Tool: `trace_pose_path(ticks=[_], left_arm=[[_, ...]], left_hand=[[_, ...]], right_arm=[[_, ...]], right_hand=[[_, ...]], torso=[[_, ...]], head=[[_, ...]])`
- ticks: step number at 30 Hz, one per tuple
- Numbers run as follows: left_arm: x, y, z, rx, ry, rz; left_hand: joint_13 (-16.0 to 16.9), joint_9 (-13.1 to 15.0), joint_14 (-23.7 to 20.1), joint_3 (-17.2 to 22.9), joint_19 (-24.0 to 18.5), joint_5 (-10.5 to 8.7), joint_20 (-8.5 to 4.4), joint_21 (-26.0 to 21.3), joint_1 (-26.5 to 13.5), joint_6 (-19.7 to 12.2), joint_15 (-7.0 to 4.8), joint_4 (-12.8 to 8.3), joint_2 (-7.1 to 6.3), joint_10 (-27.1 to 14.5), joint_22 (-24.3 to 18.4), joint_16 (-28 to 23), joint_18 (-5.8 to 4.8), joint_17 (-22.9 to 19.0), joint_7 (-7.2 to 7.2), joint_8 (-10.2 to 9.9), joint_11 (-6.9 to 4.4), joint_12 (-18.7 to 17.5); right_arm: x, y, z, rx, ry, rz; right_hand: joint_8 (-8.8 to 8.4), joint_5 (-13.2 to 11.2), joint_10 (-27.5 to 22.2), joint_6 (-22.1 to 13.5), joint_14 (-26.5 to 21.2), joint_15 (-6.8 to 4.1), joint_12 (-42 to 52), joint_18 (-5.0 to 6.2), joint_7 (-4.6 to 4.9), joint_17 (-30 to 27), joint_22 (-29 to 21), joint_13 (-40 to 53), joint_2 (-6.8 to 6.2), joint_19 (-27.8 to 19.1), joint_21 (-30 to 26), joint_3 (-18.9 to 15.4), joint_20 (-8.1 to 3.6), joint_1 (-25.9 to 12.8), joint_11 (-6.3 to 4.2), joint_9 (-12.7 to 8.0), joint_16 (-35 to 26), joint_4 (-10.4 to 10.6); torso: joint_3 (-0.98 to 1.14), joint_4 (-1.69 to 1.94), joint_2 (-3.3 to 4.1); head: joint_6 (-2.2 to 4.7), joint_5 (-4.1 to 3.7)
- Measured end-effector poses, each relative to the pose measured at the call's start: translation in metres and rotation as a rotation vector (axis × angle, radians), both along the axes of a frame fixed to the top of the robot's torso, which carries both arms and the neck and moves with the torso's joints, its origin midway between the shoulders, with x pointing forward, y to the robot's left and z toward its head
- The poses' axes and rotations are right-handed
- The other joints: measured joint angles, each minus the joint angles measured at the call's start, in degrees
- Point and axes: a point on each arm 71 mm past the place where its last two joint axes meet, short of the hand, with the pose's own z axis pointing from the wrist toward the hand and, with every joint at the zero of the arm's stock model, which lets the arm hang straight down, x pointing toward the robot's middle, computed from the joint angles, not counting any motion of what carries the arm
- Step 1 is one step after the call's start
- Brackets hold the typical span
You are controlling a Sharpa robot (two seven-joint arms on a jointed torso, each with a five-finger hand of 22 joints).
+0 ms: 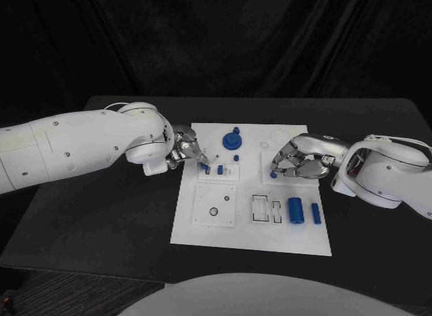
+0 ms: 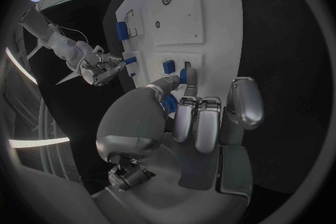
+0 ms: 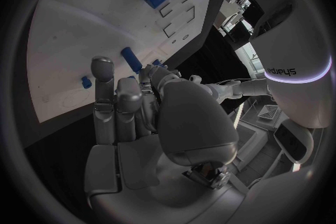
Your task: Assemble the parts on the task board
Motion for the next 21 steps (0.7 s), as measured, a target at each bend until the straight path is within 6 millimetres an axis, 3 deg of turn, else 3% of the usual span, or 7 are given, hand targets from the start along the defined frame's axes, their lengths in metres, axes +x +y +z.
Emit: trace_pose_path(ticks=[21], left_arm=[[-0.0025,-0.0028,-0.0078,0.0,0.012,-0.003]], left_hand=[[0.0,0.13,0.0,0.15,0.0,-0.08,0.0,0.0,0.0,-0.09,0.0,0.16,0.0,0.0,0.0,0.0,0.0,0.0,0.12,0.02,0.0,0.0]], right_arm=[[0.0001,-0.0005,-0.0001,0.014,0.017,-0.009]], right_hand=[[0.0,-0.01,0.0,0.0,0.0,0.0,-0.22,0.0,0.0,0.05,-0.01,-0.02,0.0,0.0,-0.09,0.15,0.0,0.0,0.0,0.0,0.0,-0.16]], torso=[[-0.05,0.06,0.15]], head=[[0.0,0.27]])
